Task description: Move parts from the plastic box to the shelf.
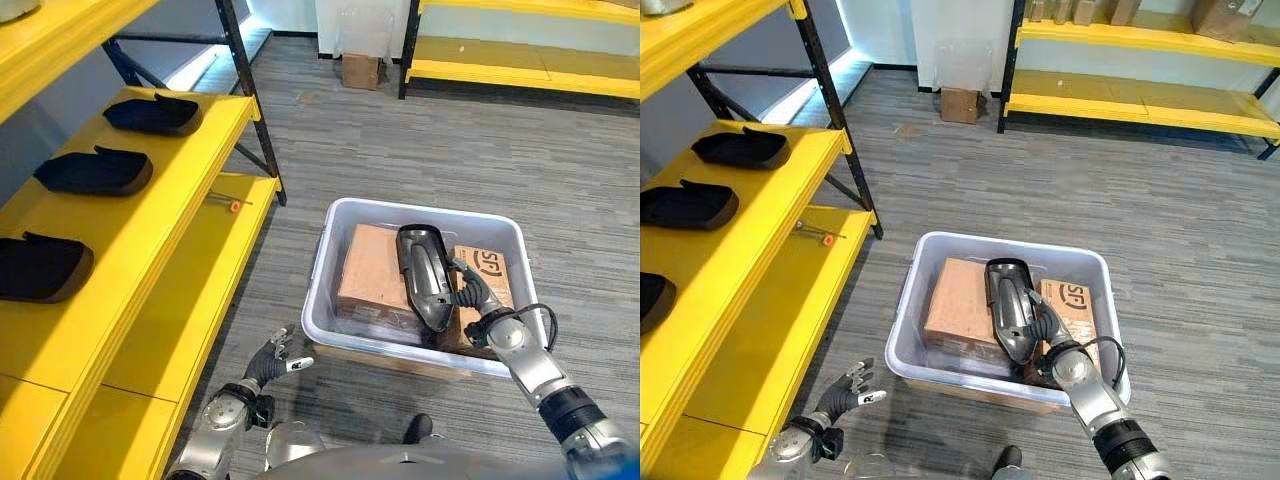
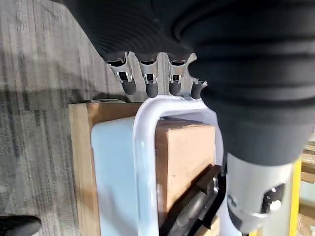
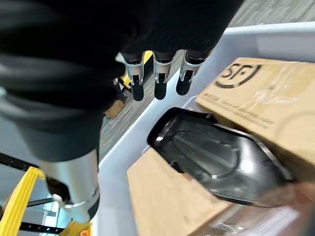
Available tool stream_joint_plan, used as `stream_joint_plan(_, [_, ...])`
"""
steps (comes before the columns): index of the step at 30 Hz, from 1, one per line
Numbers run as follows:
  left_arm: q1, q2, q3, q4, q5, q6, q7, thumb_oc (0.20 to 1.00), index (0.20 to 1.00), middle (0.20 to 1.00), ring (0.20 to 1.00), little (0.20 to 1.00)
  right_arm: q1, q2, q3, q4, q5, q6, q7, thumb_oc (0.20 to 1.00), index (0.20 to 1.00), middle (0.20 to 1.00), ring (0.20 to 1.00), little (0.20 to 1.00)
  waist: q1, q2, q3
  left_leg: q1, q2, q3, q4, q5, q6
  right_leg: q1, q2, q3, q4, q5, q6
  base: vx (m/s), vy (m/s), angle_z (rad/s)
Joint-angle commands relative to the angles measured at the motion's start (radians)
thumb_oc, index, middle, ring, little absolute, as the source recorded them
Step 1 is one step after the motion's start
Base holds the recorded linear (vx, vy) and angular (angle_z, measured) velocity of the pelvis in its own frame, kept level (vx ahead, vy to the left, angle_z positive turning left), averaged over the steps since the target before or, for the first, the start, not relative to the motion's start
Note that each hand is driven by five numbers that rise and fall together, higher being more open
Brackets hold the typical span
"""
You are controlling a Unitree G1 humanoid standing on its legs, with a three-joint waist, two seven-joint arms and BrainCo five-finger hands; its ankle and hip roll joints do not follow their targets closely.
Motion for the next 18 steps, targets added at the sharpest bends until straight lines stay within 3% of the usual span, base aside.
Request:
stream_joint_plan(1, [-0.034,0.074,-0.049,-0.041,-0.022,-0.001,-0.003,1.000,1.000,1.000,1.000,1.000,-0.155,0.019,0.001,0.019,0.035,-0.014,-0.065,1.000,1.000,1.000,1.000,1.000,0.041,-0.009,0.029,-0.125,-0.016,-0.052,0.047,0.020,0.021,-0.058,-0.097,0.050,0.203,-0.114,0.042,0.07,0.048,0.39])
stream_joint_plan(7, [-0.119,0.098,-0.091,-0.025,-0.075,0.004,0.027,1.000,1.000,1.000,1.000,1.000,-0.360,0.009,-0.003,0.145,0.131,0.035,-0.094,1.000,1.000,1.000,1.000,1.000,0.072,0.021,0.118,-0.213,-0.014,-0.083,0.072,0.026,0.019,-0.153,-0.121,0.045,0.265,-0.119,0.044,-0.10,0.032,0.23])
stream_joint_plan(11, [-0.165,0.092,-0.116,-0.005,-0.132,0.054,-0.015,1.000,1.000,1.000,1.000,1.000,-0.504,-0.018,-0.008,0.284,0.171,0.036,-0.119,1.000,1.000,1.000,1.000,1.000,0.090,0.041,0.181,-0.270,-0.013,-0.095,0.091,0.035,0.016,-0.216,-0.142,0.044,0.319,-0.128,0.040,-0.14,0.055,0.22])
stream_joint_plan(15, [-0.212,0.095,-0.176,-0.014,-0.191,0.047,-0.001,1.000,1.000,1.000,1.000,1.000,-0.703,-0.094,-0.039,0.504,0.164,0.071,-0.283,1.000,1.000,1.000,1.000,1.000,0.115,0.070,0.268,-0.370,-0.008,-0.111,0.128,0.047,0.016,-0.325,-0.167,0.046,0.395,-0.133,0.034,-0.17,0.043,0.15])
stream_joint_plan(18, [-0.223,0.095,-0.194,-0.021,-0.216,0.045,0.027,1.000,1.000,1.000,1.000,1.000,-0.746,-0.108,-0.026,0.540,0.182,0.063,-0.382,1.000,1.000,1.000,1.000,1.000,0.117,0.079,0.303,-0.396,-0.012,-0.112,0.140,0.048,0.015,-0.356,-0.174,0.052,0.424,-0.141,0.033,-0.10,0.028,0.03])
